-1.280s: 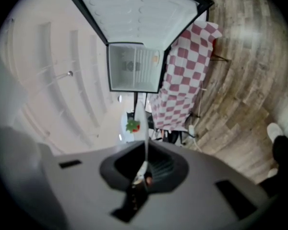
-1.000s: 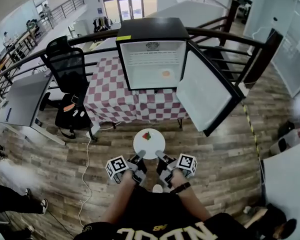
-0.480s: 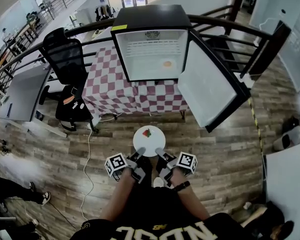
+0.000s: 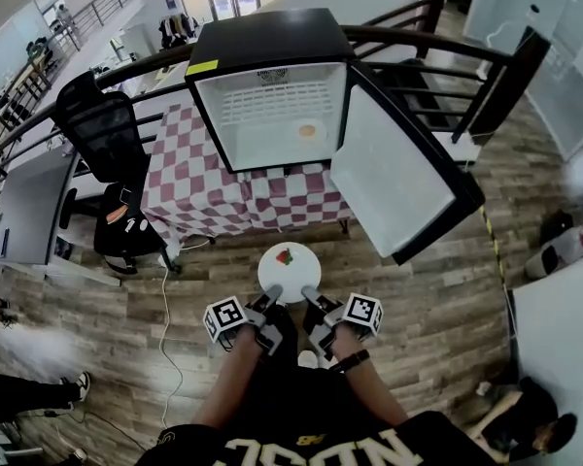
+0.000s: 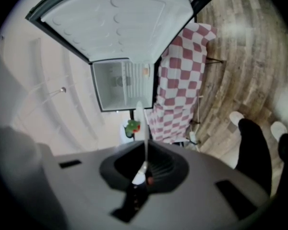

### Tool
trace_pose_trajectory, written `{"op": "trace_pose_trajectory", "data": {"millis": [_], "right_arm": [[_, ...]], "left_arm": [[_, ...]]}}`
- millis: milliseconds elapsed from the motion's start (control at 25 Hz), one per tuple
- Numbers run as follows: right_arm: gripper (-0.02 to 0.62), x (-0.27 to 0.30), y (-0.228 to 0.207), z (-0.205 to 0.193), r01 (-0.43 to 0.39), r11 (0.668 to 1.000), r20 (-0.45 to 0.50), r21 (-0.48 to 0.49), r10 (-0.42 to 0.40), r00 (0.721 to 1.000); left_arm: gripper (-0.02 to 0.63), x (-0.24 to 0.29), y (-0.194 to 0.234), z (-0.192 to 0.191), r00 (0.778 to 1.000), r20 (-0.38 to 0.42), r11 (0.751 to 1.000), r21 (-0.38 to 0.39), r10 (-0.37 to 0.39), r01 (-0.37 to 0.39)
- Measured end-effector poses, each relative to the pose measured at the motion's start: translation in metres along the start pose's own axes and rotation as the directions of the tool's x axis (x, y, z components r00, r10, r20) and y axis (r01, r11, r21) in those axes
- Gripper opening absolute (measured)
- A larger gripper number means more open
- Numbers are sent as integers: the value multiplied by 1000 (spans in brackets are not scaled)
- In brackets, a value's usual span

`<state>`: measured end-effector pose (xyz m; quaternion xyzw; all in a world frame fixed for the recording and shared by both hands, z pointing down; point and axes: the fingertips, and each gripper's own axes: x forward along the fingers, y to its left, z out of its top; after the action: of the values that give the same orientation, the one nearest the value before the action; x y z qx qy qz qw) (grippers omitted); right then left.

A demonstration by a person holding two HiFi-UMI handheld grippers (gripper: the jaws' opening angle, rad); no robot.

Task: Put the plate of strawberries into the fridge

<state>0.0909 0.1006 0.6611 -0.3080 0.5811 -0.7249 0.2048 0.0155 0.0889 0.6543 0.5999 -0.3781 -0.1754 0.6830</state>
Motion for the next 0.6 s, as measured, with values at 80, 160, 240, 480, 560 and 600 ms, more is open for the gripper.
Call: {"op": "trace_pose_trajectory", "data": {"millis": [80,160,240,480,560,600], "right_arm": [[29,11,-1,8,15,1000,1,9,-15,1000],[29,23,3,17,34,999,1,8,-34,999],[29,39,12,28,38,999,6,-5,-38,999],[29,98,41,63,26,999,37,-24,-25,999],[29,116,49,74,28,999,46,-31,-27,999],[29,125,53,78,31,999,49,-33,-29,998]], "left_arm": [[35,8,2,11,1000,-8,1000,-11,7,-7],[35,17,-1,24,1000,-11,1000,-26,8,-8],[35,28,-8,42,1000,-18,999,-31,3,-4],[35,62,-31,106,999,-38,1000,-15,-11,10],[35,72,-38,125,999,-40,1000,-17,-19,19],[35,76,-40,134,999,-41,1000,-19,-22,21]]}}
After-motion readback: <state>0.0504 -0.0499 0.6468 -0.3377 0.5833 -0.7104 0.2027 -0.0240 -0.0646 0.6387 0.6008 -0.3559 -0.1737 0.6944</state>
